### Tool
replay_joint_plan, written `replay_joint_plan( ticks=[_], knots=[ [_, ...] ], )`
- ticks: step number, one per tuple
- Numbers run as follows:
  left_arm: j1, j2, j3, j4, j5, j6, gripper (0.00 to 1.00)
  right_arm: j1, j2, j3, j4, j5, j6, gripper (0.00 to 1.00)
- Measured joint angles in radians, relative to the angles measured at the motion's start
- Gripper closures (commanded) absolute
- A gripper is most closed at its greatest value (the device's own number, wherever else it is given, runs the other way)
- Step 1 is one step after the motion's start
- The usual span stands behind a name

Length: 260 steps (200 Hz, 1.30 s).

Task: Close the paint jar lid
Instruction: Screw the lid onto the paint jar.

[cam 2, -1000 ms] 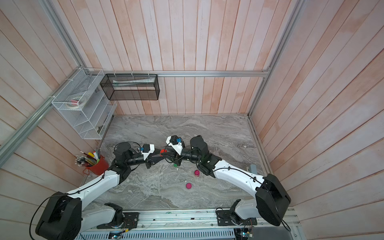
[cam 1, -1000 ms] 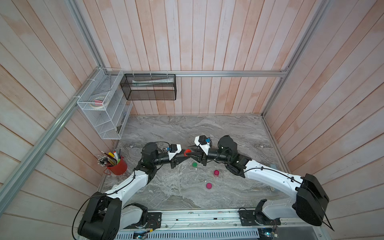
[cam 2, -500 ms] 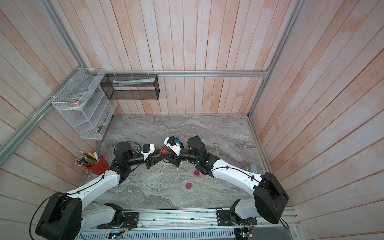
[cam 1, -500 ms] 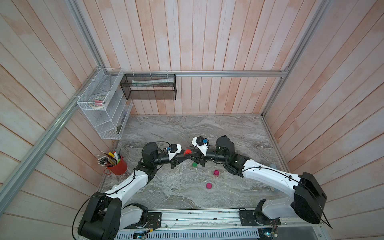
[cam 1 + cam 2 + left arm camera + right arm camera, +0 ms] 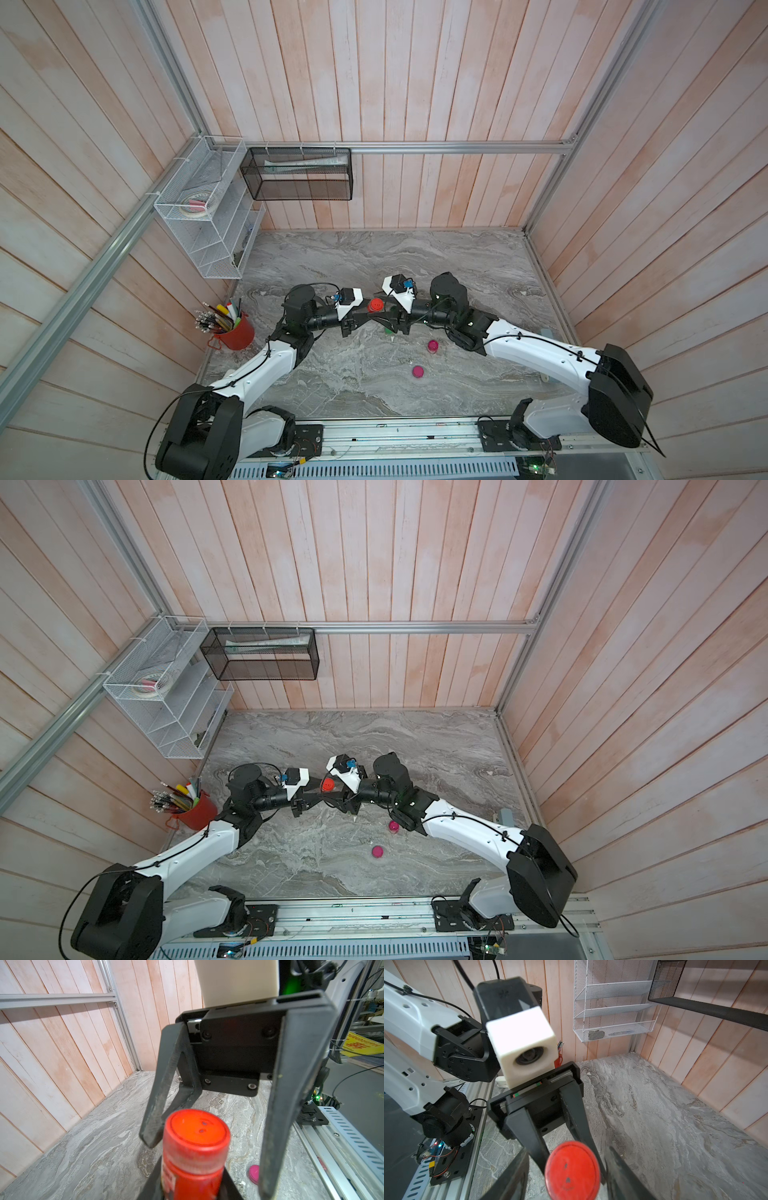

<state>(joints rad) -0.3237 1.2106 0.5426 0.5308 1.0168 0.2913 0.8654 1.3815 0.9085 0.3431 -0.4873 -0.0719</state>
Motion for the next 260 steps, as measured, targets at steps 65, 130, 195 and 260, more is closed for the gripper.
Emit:
replay_joint_plan(
  ticks=[65,130,195,260],
  knots=[
    [0.000,0.000,0.000,0.000,0.000,0.000,0.73,0.000,-0.028,0.000,0.000,0.011,-0.002,0.51],
    [0.000,0.000,0.000,0.000,0.000,0.001,0.73,0.000,-0.027,0.000,-0.002,0.022,-0.003,0.64],
    [0.000,-0.001,0.000,-0.008,-0.024,0.003,0.73,0.001,-0.014,0.003,0.000,0.048,0.001,0.68],
    [0.002,-0.055,-0.015,-0.008,-0.256,0.030,0.73,0.039,0.073,0.073,0.055,0.211,0.116,0.75]
  ],
)
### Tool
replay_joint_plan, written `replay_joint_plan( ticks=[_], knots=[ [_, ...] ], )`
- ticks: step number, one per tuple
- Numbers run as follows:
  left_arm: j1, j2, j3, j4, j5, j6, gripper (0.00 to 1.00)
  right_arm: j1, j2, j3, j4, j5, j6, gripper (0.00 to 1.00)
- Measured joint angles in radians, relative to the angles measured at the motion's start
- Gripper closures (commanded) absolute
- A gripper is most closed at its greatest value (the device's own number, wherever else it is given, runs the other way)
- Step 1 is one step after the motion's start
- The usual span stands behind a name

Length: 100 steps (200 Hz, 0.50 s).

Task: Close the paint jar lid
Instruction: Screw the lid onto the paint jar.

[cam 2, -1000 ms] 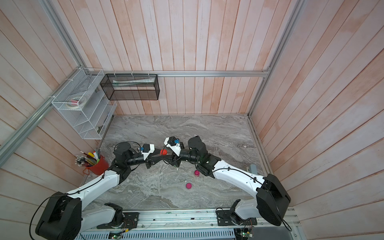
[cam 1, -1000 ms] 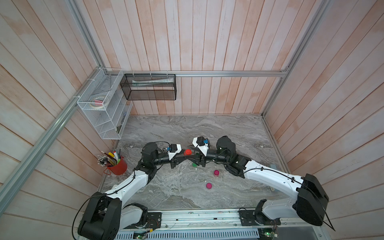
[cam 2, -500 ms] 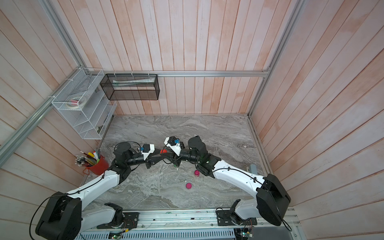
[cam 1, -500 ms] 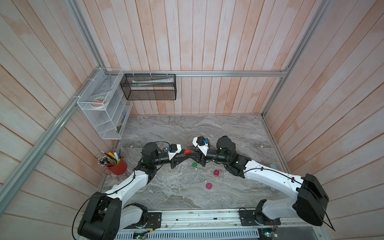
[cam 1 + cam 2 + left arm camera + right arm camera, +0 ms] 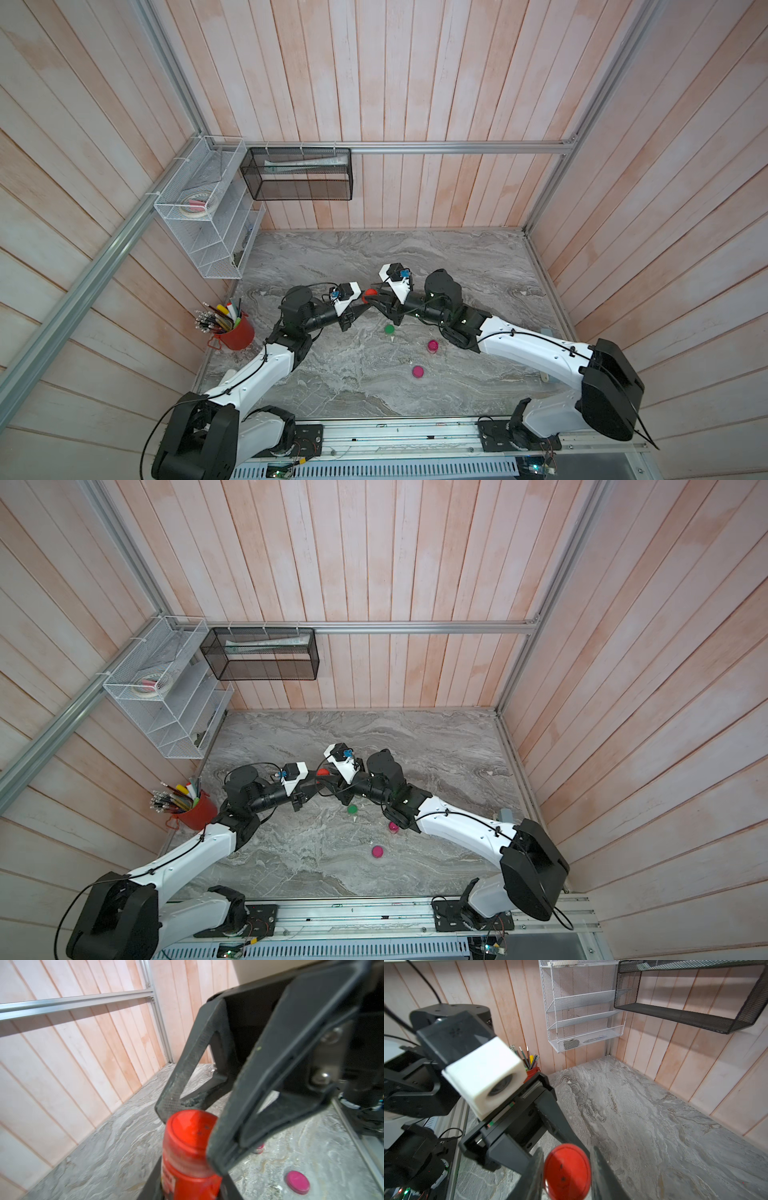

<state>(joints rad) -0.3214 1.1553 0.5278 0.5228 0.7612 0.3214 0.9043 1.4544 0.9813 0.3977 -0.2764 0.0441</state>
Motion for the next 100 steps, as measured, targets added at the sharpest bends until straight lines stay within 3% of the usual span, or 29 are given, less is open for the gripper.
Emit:
replay_joint_plan(
  ticks=[67,100],
  knots=[
    [-0.018,-0.080,-0.046,0.011,-0.406,0.037,0.73,0.031,0.179,0.151,0.069,0.126,0.259,0.78],
    [-0.029,-0.103,-0.053,0.022,-0.558,0.061,0.73,0.040,0.240,0.225,0.076,0.145,0.350,0.68]
  ],
)
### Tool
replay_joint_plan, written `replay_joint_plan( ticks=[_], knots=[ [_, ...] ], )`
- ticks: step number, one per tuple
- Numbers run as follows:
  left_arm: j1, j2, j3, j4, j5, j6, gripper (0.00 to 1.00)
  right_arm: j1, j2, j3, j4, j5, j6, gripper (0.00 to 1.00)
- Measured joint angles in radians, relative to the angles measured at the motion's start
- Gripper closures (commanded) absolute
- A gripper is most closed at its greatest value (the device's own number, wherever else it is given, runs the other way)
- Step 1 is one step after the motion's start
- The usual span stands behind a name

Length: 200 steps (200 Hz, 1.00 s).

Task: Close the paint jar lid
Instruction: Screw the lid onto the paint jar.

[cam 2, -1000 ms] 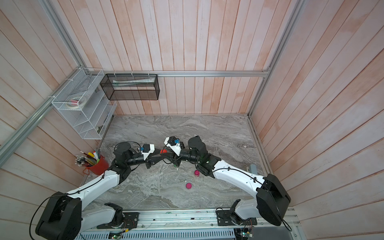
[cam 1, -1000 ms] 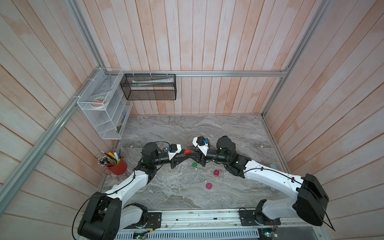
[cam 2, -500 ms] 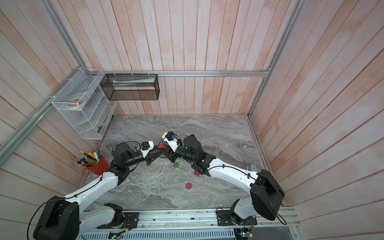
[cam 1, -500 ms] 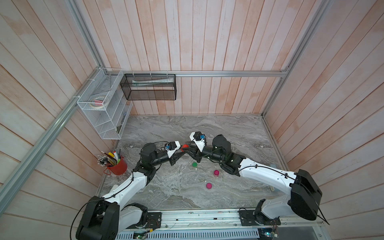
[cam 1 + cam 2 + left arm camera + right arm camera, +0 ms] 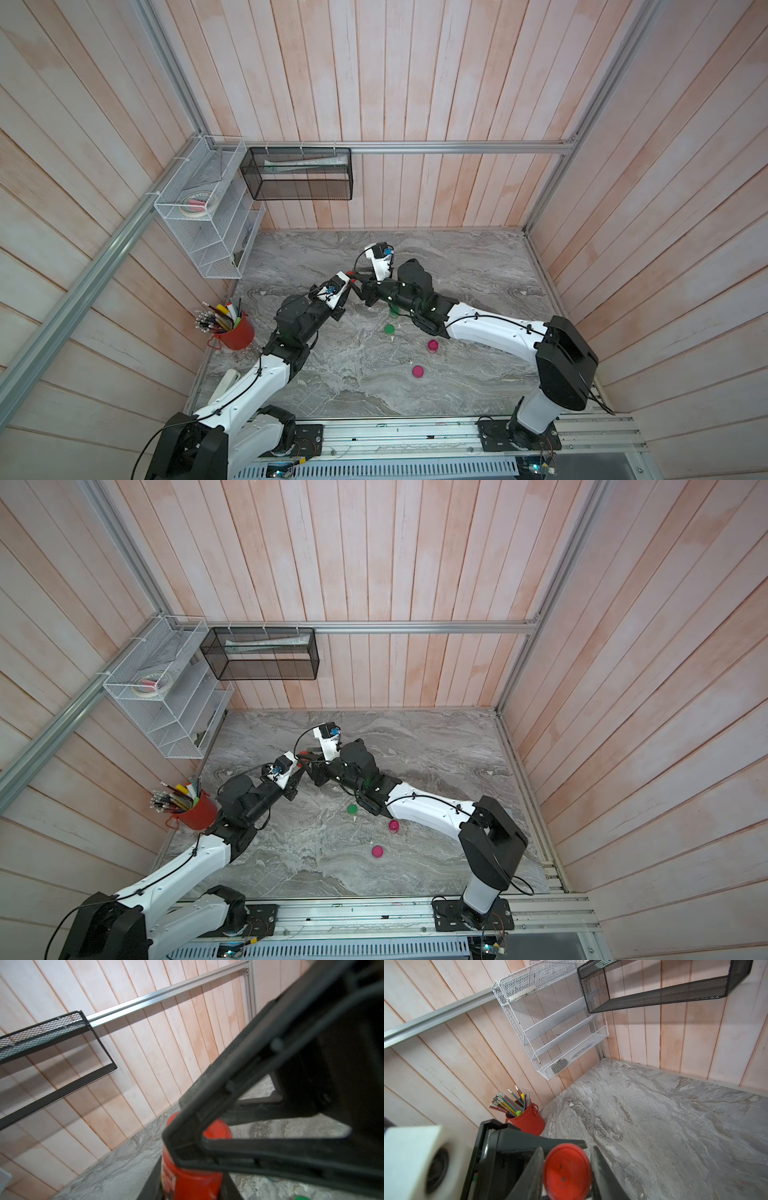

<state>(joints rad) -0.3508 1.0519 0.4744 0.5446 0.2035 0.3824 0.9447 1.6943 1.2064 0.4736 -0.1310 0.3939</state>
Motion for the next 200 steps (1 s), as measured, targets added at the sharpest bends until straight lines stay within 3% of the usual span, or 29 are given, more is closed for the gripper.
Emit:
replay_joint_plan(
  ticks=[56,113,151,200],
  knots=[
    [-0.006,0.002,0.000,0.016,-0.079,0.018,0.73,0.005,-0.030,-0.061,-0.003,0.039,0.040,0.47],
    [0.004,0.028,0.008,0.014,-0.039,0.017,0.72,0.005,-0.190,-0.242,0.003,0.072,-0.010,0.46],
    [0.065,0.076,0.052,-0.003,0.256,-0.013,0.72,-0.015,-0.335,-0.391,0.026,0.050,-0.135,0.48],
    [0.084,0.157,0.065,0.032,0.705,-0.116,0.72,-0.117,-0.462,-0.462,0.035,-0.169,-0.300,0.51]
  ],
)
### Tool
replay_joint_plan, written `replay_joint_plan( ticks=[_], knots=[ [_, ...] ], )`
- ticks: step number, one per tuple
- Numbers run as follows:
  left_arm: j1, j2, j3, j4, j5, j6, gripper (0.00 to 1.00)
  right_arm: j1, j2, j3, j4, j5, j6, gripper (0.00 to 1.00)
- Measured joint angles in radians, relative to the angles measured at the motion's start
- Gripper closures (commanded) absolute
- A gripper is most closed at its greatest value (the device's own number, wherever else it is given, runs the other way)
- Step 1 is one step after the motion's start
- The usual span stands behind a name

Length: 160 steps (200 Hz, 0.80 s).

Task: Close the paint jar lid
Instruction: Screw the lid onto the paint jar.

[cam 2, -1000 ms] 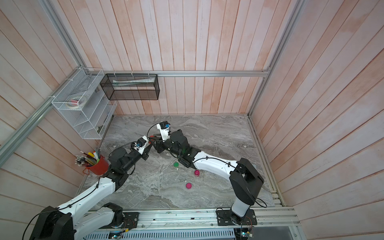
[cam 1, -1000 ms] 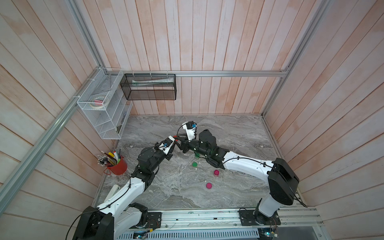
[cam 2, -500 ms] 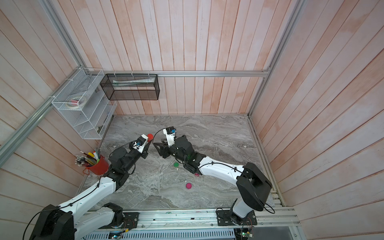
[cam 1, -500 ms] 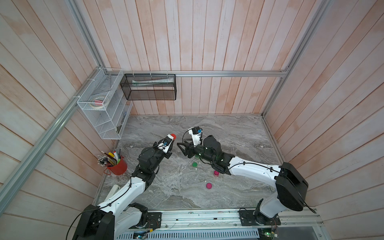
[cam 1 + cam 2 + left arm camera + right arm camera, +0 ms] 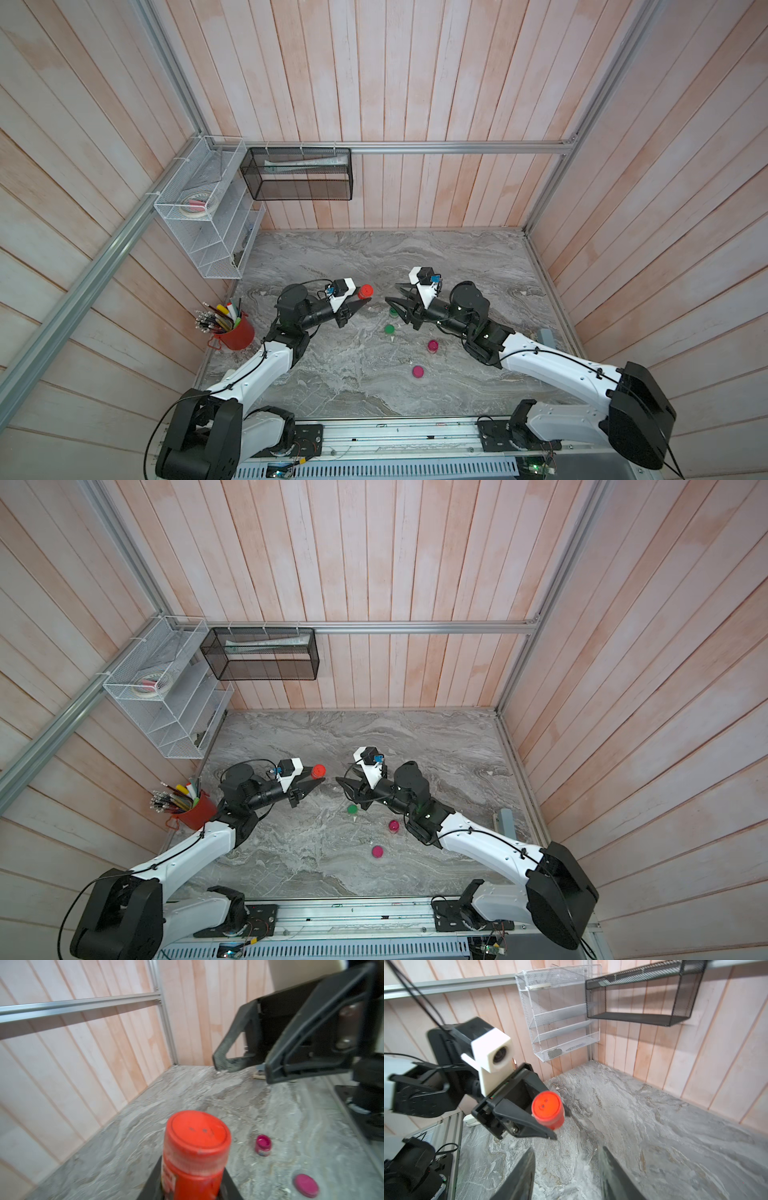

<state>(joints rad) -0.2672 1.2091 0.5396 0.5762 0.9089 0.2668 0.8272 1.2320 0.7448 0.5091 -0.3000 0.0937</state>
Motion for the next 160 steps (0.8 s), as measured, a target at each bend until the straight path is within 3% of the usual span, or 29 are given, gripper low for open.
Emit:
replay_joint_plan(
  ticks=[28,58,160],
  knots=[
    [0.000,0.043,0.014,0.026,0.154,-0.063,0.72,0.000,0.005,0.003,-0.001,-0.104,-0.068,0.54],
    [0.000,0.059,0.016,0.049,0.232,-0.100,0.72,-0.002,0.041,0.029,-0.005,-0.179,-0.101,0.55],
    [-0.011,0.059,0.025,0.052,0.274,-0.114,0.72,-0.003,0.122,0.118,-0.015,-0.267,-0.124,0.57]
  ],
)
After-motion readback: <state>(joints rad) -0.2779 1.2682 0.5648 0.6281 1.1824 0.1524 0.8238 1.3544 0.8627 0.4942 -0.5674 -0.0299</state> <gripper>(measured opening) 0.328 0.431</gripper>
